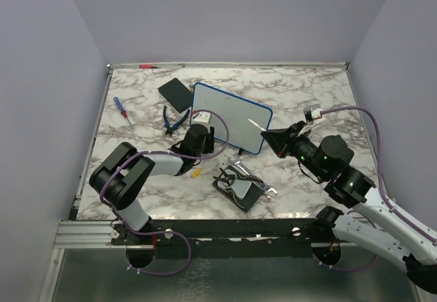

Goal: Write a sentence on the whiteboard
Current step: Move the whiteboard stand to the center of the board.

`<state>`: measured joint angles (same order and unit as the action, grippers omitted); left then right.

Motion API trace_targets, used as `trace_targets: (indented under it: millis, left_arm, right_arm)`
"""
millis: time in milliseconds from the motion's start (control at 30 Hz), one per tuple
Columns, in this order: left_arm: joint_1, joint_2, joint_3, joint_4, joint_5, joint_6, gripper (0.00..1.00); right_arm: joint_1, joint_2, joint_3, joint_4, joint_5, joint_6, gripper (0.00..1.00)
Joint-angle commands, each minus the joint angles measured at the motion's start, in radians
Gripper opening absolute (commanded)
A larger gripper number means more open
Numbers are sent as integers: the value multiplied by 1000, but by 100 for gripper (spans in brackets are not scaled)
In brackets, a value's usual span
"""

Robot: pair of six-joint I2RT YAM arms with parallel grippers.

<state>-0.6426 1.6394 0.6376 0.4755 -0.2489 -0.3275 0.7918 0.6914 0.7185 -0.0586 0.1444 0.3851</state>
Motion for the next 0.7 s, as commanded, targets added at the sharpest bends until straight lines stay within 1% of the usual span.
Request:
trace_targets:
  millis: [0, 367, 667]
  left_arm:
    - [5, 24, 12, 38, 22, 13, 43]
    - [5, 72, 23, 39, -12, 58, 43]
    - [4, 104, 39, 38, -26, 91, 35]
  right_arm:
    - [-2, -7, -8, -24, 27, 2, 0]
    - [-2, 3, -12, -18, 24, 8, 0]
    - [-2, 10, -10, -20, 21, 15, 0]
